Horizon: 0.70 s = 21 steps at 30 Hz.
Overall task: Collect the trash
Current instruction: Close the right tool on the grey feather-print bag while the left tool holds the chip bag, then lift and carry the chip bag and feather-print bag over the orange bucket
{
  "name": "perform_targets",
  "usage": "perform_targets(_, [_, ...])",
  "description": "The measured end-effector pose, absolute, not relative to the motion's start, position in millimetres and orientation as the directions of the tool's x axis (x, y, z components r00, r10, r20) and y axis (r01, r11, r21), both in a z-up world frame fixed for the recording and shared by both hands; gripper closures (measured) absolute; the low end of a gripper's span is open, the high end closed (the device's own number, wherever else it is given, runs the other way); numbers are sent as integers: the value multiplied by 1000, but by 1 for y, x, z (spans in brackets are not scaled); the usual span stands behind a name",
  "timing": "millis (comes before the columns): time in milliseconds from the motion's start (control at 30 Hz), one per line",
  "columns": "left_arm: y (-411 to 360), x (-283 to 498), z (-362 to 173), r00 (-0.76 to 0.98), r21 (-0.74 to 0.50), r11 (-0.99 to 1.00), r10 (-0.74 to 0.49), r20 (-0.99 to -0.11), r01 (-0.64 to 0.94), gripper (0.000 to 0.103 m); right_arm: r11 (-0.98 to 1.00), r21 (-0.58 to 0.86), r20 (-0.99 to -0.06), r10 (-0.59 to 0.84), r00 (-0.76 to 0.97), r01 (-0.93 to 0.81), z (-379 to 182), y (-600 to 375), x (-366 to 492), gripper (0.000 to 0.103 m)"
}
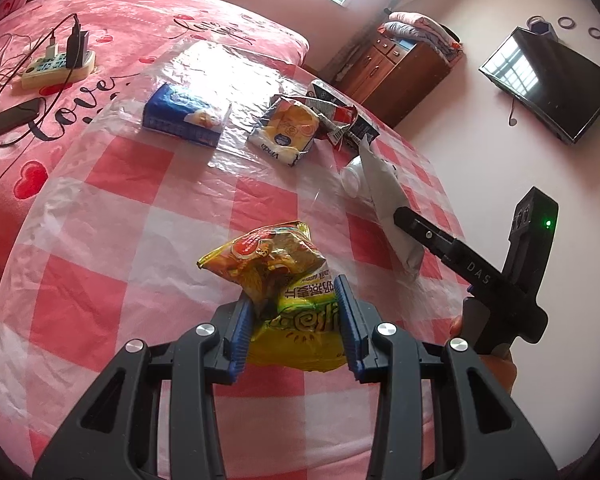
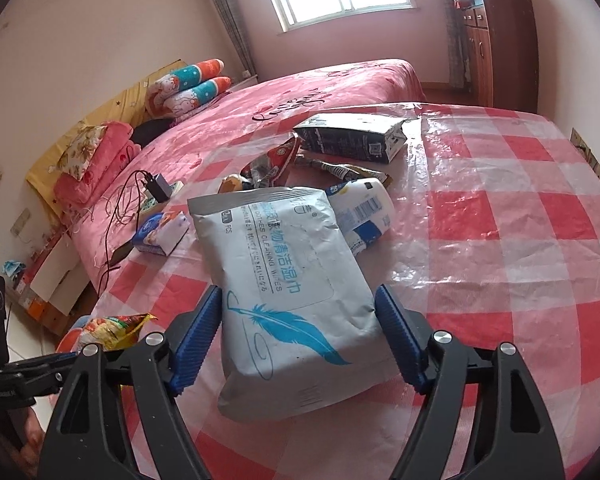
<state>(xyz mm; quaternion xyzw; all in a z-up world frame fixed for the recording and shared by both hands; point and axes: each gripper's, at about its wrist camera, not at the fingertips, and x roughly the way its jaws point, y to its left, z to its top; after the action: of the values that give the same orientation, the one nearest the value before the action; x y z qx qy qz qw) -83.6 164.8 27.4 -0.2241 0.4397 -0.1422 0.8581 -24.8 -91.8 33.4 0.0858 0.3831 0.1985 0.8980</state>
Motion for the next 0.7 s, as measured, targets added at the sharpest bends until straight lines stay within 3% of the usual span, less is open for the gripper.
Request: perform_targets(700, [203,-113,31,606,-571,818,-485,-630,61,63,789,563,-579,588,565,-245,46,-103,-64,28])
